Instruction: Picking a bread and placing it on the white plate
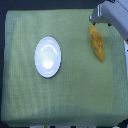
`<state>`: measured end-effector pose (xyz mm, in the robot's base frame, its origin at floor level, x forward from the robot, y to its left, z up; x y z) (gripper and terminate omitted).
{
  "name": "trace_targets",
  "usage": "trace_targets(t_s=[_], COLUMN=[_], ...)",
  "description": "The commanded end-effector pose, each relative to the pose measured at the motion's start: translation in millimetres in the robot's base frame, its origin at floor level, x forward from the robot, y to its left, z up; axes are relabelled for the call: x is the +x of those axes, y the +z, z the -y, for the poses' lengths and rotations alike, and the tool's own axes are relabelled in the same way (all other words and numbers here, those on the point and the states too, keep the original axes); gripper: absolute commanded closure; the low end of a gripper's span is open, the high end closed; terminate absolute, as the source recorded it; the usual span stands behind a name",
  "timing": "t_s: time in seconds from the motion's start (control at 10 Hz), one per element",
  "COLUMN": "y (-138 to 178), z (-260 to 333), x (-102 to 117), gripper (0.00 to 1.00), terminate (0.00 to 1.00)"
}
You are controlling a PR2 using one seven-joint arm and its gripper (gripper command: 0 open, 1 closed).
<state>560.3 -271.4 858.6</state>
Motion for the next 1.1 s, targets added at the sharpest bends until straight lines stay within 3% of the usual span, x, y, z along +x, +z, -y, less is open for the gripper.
trace_targets(t_s=[0.0,0.2,1.0], y=[-53,-79,-122], z=[-7,-11,-6], x=[45,42,21], gripper=[0.00,0.00,0.00], terminate=[0.00,0.00,0.00])
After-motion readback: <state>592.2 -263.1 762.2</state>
